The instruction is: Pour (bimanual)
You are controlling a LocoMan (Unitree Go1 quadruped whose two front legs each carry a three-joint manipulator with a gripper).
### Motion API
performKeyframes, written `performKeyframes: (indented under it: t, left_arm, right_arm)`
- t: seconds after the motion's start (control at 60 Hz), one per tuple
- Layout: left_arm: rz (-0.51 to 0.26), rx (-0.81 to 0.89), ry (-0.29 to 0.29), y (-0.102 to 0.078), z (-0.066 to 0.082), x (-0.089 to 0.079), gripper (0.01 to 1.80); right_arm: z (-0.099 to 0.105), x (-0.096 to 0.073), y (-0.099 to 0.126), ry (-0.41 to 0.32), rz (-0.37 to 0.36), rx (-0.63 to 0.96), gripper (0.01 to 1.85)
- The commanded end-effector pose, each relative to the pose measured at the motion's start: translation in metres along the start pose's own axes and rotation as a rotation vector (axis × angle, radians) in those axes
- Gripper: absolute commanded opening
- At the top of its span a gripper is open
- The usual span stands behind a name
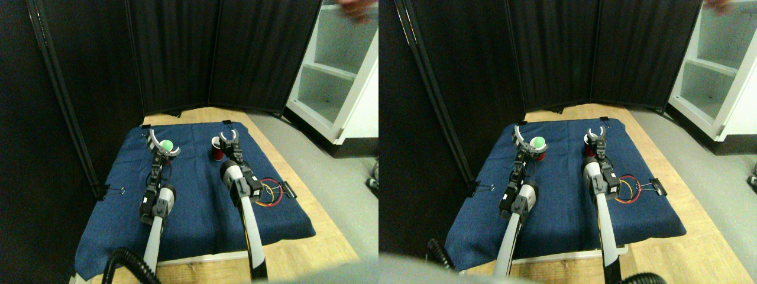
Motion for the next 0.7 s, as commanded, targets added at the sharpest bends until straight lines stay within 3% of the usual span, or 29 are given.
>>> performKeyframes:
  t: [0.017, 0.383, 0.483, 0.533, 0.6, 0.633, 0.65, 0.7]
  left_arm:
    - [-0.037, -0.029, -0.016, -0.0065, 0.0041, 0.0007, 0.93]
    - [-0.107, 0.141, -0.027, -0.0040, -0.0003, 0.0014, 0.85]
    - [-0.120, 0.224, 0.009, -0.0024, 0.0002, 0.0003, 0.99]
    - [-0.122, 0.326, 0.081, -0.0017, 0.0008, -0.0010, 1.30]
    - [-0.151, 0.461, 0.079, -0.0011, 0.0000, -0.0018, 1.45]
    - [-0.174, 0.531, 0.050, -0.0011, -0.0018, -0.0024, 1.39]
    - [-0.182, 0.547, 0.020, -0.0011, -0.0034, -0.0024, 1.29]
    - [-0.227, 0.570, 0.004, -0.0010, -0.0059, -0.0014, 1.08]
  right_arm:
    - [-0.0013, -0.0014, 0.0074, -0.014, 0.041, 0.004, 0.33]
    - [0.0018, -0.0040, 0.0059, -0.016, 0.038, 0.025, 0.33]
    - [0.0030, -0.0049, 0.0062, -0.015, 0.046, 0.013, 0.33]
    - [0.0043, -0.0050, 0.0057, -0.016, 0.049, 0.006, 0.33]
    - [0.0048, -0.0056, 0.0055, -0.007, 0.052, 0.004, 0.33]
    - [0.0047, -0.0060, 0.0056, -0.011, 0.049, 0.003, 0.33]
    - [0.0046, -0.0062, 0.0055, -0.013, 0.047, 0.005, 0.33]
    - [0.0040, -0.0063, 0.0054, -0.017, 0.043, 0.016, 0.33]
